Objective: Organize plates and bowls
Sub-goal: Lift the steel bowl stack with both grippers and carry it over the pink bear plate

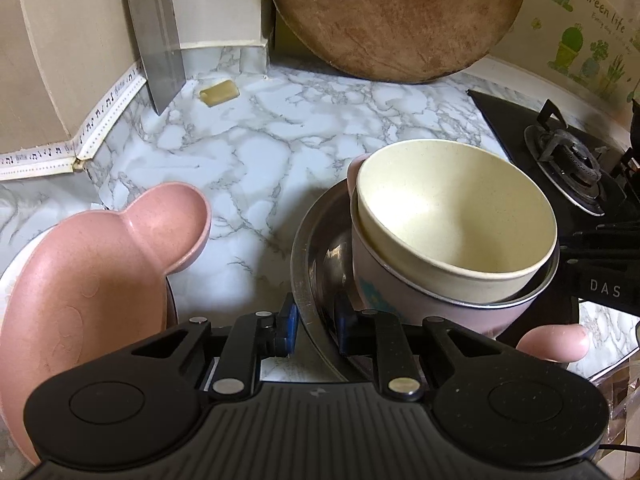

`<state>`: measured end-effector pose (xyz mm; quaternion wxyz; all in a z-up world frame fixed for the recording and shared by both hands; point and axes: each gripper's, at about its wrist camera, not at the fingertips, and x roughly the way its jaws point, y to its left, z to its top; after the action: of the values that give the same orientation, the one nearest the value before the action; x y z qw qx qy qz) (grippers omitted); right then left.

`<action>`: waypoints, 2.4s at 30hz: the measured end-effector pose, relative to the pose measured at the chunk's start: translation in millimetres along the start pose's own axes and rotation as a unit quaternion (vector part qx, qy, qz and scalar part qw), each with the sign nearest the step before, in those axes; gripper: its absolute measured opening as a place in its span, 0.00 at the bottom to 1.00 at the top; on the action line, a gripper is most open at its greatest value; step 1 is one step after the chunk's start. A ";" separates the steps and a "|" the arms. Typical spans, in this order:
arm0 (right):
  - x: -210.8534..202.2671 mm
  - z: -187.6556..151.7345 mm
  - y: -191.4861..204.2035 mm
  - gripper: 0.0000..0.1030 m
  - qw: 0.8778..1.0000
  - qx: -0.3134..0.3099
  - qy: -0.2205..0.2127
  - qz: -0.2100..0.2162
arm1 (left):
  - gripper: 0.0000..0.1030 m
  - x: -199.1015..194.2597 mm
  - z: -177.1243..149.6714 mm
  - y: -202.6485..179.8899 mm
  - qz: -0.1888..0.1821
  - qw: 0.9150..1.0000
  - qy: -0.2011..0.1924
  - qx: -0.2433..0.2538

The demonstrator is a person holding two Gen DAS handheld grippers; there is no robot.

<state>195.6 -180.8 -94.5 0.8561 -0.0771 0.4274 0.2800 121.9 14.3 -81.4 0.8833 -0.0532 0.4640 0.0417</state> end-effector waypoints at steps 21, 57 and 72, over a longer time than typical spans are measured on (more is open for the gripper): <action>-45.4 63.2 102.7 0.16 0.992 -0.068 -0.079 0.069 | 0.17 -113.6 -1.0 98.8 0.075 0.993 -0.075 -0.060; 35.9 41.5 219.5 0.17 0.986 -0.130 -0.021 0.099 | 0.17 -77.8 -70.7 202.4 0.129 0.981 -0.049 -0.138; 40.0 44.1 216.3 0.21 0.990 -0.111 0.001 0.089 | 0.18 -76.4 -70.2 203.4 0.126 0.980 -0.054 -0.145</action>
<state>127.1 31.9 -74.8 0.8138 -0.1339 0.3993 0.4005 -3.6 204.6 -69.3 0.8776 -0.1200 0.4074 0.2223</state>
